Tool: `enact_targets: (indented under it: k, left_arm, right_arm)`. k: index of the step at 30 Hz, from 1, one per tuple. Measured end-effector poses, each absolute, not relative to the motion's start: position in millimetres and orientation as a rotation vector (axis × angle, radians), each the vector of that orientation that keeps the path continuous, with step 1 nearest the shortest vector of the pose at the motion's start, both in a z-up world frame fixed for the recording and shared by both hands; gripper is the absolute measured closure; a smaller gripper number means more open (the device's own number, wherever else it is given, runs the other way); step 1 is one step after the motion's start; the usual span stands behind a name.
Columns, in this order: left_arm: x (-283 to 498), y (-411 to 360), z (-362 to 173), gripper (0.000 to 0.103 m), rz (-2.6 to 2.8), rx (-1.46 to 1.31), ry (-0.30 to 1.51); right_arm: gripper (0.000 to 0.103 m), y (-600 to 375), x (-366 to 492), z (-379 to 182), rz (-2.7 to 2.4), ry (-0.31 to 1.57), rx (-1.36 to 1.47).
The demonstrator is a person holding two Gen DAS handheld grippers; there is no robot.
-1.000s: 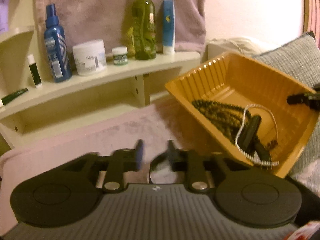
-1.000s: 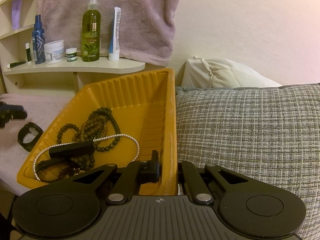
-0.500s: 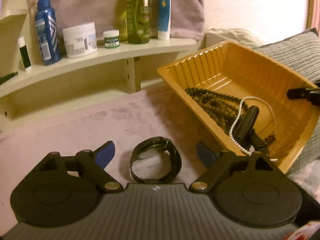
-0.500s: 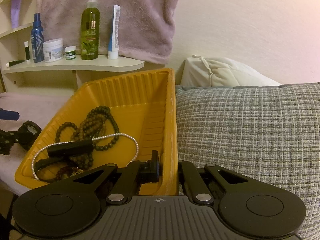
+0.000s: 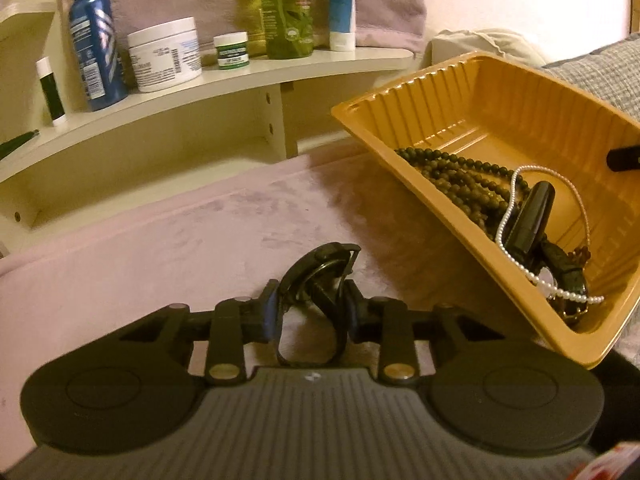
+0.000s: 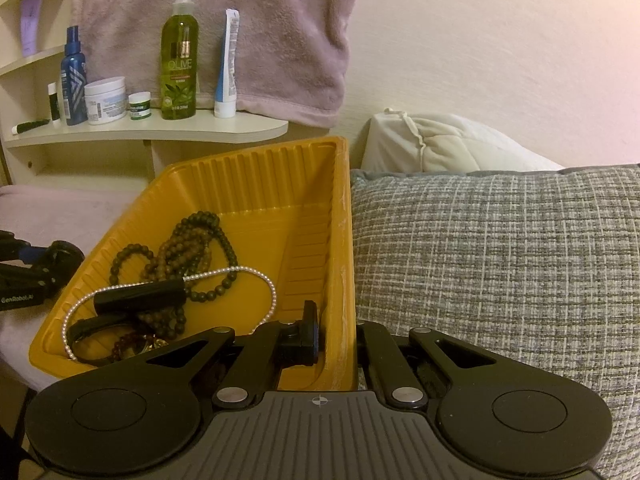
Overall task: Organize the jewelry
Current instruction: 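Carry the black watch into the orange tray and open the left tool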
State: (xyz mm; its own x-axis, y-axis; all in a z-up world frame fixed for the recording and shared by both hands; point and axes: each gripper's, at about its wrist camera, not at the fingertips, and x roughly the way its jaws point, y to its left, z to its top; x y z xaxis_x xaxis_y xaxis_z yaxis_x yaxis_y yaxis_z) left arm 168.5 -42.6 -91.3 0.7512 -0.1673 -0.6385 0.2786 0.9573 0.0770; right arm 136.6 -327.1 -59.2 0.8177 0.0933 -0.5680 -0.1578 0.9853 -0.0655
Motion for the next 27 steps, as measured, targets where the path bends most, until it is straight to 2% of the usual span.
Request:
enact_targets:
  k: [14, 27]
  left_arm:
    - [158.5, -35.5, -62.5, 0.074, -0.272, 0.129, 0.61]
    - [151.4, -93.9, -27.3, 0.074, -0.549, 0.112, 0.533]
  right_arm:
    - [0.1, -328.0, 137.4, -59.0, 0.134, 0.598, -0.111]
    - [0.1, -326.3, 136.0, -57.2, 0.137, 0.588, -0.111]
